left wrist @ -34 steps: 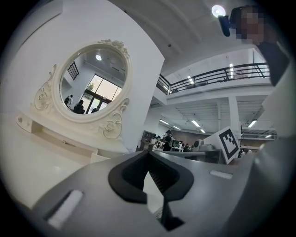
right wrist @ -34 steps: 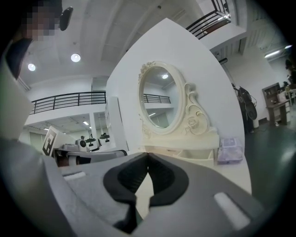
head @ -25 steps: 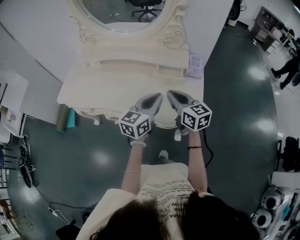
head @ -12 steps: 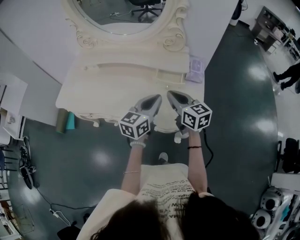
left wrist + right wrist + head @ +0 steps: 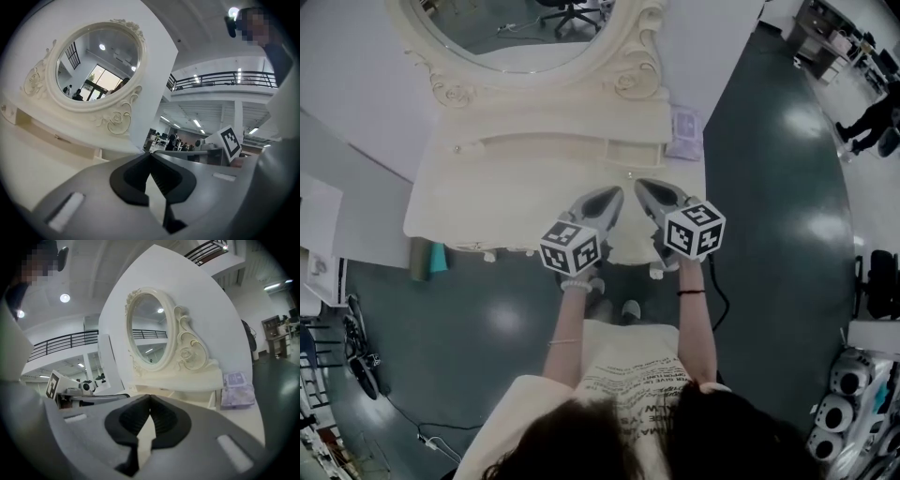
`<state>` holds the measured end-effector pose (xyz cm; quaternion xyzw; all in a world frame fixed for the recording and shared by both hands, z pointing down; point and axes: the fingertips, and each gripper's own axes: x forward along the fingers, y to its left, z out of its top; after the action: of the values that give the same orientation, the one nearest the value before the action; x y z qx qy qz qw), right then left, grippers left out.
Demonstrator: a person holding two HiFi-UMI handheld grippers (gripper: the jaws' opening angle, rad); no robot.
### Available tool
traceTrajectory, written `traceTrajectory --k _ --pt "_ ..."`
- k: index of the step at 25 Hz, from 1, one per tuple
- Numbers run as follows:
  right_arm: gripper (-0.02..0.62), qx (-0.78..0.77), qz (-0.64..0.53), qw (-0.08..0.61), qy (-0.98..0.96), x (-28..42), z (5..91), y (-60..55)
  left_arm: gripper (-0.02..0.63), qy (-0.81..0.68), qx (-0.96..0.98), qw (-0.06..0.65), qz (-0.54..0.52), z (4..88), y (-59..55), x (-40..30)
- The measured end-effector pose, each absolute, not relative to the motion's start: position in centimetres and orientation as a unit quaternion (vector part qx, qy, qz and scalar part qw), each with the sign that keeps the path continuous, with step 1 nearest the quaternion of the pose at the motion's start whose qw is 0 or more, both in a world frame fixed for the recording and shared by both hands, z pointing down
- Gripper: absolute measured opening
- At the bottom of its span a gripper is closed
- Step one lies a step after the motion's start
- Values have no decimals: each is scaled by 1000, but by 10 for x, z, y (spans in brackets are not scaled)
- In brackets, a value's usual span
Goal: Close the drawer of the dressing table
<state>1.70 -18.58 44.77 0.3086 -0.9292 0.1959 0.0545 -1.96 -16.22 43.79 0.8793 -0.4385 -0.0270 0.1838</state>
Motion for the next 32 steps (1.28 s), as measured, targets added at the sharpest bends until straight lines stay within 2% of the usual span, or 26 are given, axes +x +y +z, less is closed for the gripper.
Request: traceTrajectory --k 17,32 --pt "3 424 251 48 -869 5 484 -231 -2 -310 921 233 31 482 -216 -32" --pt "3 463 310 66 -828 1 515 -235 -2 -276 925 255 52 504 -221 -44"
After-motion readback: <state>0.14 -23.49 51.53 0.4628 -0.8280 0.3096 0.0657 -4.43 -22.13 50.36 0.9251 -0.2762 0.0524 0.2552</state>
